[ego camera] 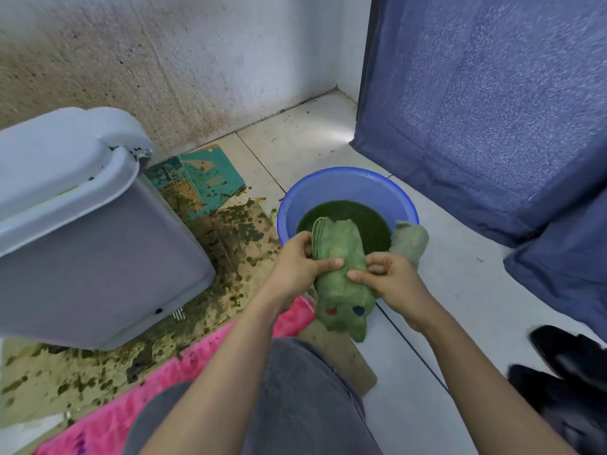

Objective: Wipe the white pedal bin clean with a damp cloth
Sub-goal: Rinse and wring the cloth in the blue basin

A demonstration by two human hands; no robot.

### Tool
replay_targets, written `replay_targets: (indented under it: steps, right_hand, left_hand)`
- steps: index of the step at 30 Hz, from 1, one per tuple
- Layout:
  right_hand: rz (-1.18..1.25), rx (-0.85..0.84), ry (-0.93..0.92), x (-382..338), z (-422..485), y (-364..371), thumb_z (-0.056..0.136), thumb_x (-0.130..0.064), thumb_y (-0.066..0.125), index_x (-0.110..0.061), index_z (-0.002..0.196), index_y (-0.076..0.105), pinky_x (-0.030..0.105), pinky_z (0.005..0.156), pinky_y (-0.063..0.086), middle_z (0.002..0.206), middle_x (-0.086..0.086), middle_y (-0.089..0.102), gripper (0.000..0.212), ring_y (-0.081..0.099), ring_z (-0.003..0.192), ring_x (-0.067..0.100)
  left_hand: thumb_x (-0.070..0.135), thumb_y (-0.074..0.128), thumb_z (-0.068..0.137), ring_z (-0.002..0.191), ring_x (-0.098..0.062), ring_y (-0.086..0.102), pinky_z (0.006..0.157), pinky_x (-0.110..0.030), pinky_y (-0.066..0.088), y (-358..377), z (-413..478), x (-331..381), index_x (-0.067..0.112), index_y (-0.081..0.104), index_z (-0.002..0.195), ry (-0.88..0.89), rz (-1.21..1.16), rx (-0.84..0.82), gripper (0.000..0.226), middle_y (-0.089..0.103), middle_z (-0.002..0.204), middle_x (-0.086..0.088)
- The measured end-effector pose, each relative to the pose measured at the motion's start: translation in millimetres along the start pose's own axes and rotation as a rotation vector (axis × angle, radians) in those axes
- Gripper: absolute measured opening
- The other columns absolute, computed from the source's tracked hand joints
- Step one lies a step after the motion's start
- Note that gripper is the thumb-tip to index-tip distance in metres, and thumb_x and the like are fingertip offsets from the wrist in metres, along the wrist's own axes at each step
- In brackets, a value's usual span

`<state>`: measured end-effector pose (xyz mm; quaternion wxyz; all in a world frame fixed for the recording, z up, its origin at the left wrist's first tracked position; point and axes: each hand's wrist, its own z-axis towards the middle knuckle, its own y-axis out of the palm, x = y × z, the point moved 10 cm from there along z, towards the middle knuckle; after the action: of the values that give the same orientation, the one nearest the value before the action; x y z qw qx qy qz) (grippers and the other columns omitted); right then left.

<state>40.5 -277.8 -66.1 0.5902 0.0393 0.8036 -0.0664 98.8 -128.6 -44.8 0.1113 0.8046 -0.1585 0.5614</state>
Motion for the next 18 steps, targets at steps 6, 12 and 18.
replay_targets:
  steps: [6,12,18]
  right_hand:
    - [-0.328,0.253,-0.026,14.0,11.2,-15.2,0.079,-0.018,0.08,-0.021,0.071,0.059,0.017,0.058,0.047,0.064,-0.006,0.062,0.023,0.063,0.062,0.013]
    - [-0.695,0.347,-0.137,19.9,1.8,-6.7,0.084,-0.024,0.075,-0.017,0.133,0.052,0.039,0.085,0.048,0.121,0.006,0.05,0.054,0.054,0.106,0.023]
    - [-1.155,0.315,-0.343,17.8,-3.1,8.2,0.099,-0.033,0.049,-0.035,0.12,0.063,0.045,0.09,0.028,0.135,-0.013,0.057,0.026,0.045,0.123,0.022]
  left_hand:
    - [0.001,0.079,0.08,0.099,-0.03,0.07,0.089,-0.046,0.057,1.1,26.5,-12.6,0.002,0.059,0.107,0.029,0.245,0.085,0.034,0.072,0.103,-0.015]
    - [0.01,0.077,0.081,0.122,-0.029,0.054,0.105,-0.045,0.042,8.9,26.0,-34.8,0.011,0.049,0.138,0.216,0.665,0.198,0.063,0.058,0.133,-0.008]
    - [0.029,0.049,0.104,0.136,-0.022,0.046,0.118,-0.037,0.023,37.7,12.7,-40.0,0.016,0.06,0.134,0.494,0.991,0.102,0.035,0.056,0.142,-0.002]
